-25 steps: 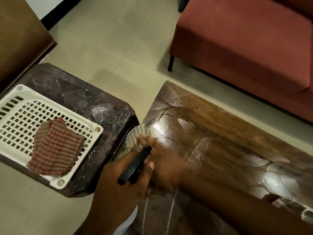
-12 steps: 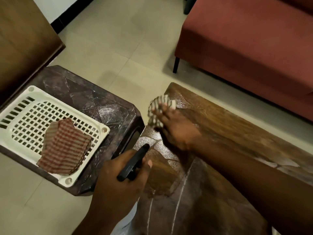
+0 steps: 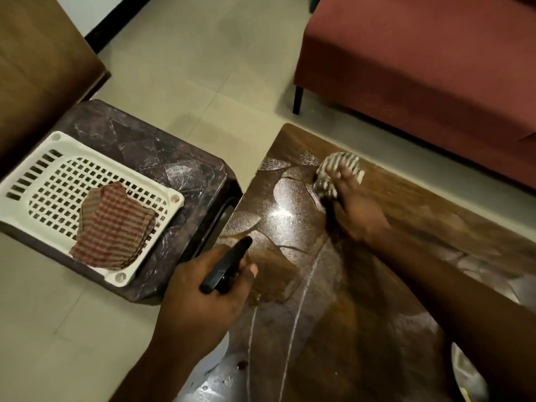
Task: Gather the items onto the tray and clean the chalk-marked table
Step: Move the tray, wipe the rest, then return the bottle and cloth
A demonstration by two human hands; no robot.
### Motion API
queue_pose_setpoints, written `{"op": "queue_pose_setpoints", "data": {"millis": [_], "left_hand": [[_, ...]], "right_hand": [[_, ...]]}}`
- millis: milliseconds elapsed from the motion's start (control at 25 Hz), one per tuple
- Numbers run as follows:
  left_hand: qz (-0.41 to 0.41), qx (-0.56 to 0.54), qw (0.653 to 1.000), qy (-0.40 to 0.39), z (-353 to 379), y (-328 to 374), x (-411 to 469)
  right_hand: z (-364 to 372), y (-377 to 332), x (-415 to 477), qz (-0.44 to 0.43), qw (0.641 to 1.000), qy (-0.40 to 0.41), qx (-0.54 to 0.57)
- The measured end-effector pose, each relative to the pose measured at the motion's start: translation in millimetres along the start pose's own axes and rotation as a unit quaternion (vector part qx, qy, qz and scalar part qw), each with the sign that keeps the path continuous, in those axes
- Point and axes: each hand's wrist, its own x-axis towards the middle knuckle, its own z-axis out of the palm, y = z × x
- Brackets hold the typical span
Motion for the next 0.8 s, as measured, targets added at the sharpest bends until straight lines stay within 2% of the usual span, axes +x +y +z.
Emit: {"op": "queue_pose_setpoints", "data": {"millis": [80,120,240,320,440,640,720,800], "left_hand": [[-0.019,0.012,0.999,-0.023,3,-6,-16],[-0.02,0.023,0.998,-0.048,4,-10,-27],[-0.005,0.048,0.993,-0.105,9,-16,-57],[-0.026,0.094,0.988,-0.116,14,-22,-70],[-0.045,0.138,0.982,-0.12,14,-33,-90],[-0.022,0.094,0.99,-0.107,-14,-35,-120],[-0.012,0.104,0.989,-0.101,-23,-42,-130],[-0.018,0.143,0.985,-0.093,-32,-55,-139]], "right_hand": [[4,15,-53,-0.05,0.998,-0.032,-0.015],[6,28,-74,-0.022,0.999,-0.029,-0.02],[12,57,-117,0.13,0.99,0.021,0.04],[23,48,-130,0.149,0.986,0.038,0.068],[40,15,-162,0.118,0.99,0.029,0.076],[94,-50,-277,0.064,0.995,-0.008,0.071],[120,-86,-331,0.004,0.997,-0.051,0.063],[135,-106,-371,-0.111,0.99,-0.093,-0.001]]}}
